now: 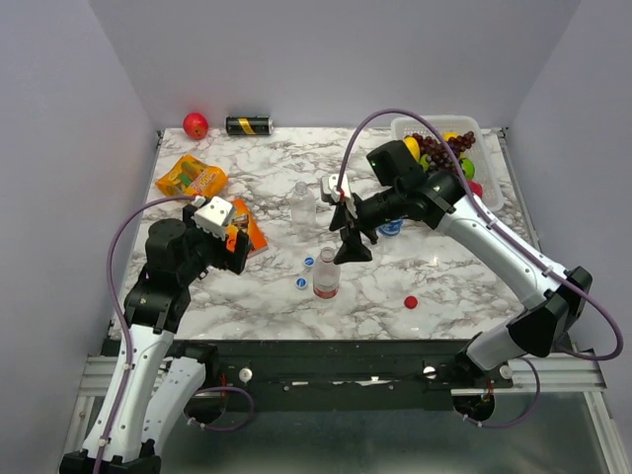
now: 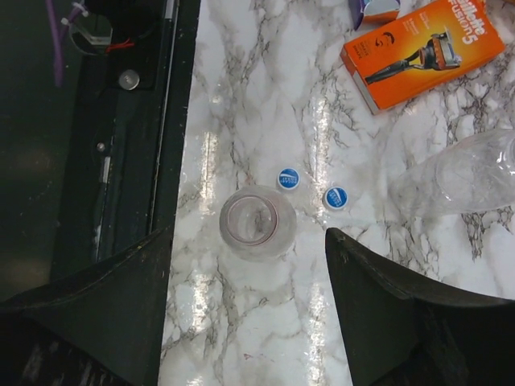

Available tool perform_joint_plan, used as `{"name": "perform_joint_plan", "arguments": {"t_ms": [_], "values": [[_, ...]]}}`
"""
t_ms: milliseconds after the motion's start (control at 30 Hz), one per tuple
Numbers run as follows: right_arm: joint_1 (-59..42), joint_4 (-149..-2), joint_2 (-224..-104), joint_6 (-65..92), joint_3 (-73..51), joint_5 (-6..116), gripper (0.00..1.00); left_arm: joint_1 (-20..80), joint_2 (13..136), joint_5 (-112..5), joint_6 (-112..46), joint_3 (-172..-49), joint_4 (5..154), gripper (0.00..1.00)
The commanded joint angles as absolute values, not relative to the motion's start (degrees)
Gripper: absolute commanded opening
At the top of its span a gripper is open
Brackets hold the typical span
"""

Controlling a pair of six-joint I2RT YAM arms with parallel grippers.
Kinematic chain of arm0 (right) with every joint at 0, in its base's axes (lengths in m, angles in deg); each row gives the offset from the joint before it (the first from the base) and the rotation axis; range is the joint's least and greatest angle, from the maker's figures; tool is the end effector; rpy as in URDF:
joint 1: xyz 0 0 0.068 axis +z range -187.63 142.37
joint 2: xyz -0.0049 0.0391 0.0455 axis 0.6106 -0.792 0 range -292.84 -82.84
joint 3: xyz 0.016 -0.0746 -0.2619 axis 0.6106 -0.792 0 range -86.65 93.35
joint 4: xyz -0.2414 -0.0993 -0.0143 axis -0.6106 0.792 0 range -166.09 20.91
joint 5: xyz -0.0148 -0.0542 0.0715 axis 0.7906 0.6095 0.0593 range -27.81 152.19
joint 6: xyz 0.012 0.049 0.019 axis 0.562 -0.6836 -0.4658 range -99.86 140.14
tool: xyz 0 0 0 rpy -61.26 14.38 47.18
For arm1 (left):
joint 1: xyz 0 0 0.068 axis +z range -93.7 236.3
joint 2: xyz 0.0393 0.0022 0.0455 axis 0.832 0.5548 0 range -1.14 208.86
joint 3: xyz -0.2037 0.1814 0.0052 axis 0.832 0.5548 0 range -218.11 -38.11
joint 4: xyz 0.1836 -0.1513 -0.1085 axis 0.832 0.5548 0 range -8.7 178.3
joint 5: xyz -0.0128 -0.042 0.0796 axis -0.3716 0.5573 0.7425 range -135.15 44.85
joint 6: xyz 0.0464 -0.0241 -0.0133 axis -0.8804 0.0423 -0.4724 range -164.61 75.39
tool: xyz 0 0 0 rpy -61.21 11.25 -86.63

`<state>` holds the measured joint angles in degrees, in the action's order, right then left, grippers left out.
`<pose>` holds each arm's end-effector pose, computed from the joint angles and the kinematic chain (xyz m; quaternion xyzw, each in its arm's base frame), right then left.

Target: Screw on the bottle caps

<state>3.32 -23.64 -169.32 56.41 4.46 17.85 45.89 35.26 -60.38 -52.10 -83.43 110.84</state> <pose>0.2178 0.2219 0.3828 -0.6453 0.5905 0.3654 0.3186 0.1375 -0.0348 0.3292 0.2013 0.7933 -0.1233 0.5612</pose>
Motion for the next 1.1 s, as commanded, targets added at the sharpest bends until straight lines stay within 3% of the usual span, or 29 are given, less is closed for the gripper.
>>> {"name": "perform_joint_plan", "arguments": {"t_ms": [0, 233, 833, 933, 1033, 1067], "values": [[4.4, -24.0, -171.0, 58.8, 2.7, 15.5, 0.85, 46.5, 34.6, -63.3, -50.9, -82.2, 110.9, 0.99], [5.5, -24.6, -172.9, 60.0, 1.9, 15.0, 0.84, 46.7, 34.7, -64.0, -50.5, -81.4, 110.0, 0.99], [6.8, -29.5, -175.0, 57.1, -0.1, 18.1, 0.65, 47.2, 34.9, -65.8, -50.7, -80.8, 109.5, 0.99], [6.8, -30.3, -174.4, 57.1, -1.3, 19.2, 0.58, 47.2, 35.5, -67.6, -50.9, -80.6, 108.8, 0.99], [6.8, -31.4, -174.0, 56.5, -2.5, 19.9, 0.44, 47.2, 36.0, -71.6, -51.1, -79.8, 107.5, 0.99], [6.8, -31.5, -173.9, 56.2, -2.6, 20.5, 0.34, 47.2, 36.3, -73.2, -51.1, -79.5, 107.0, 0.99]]}}
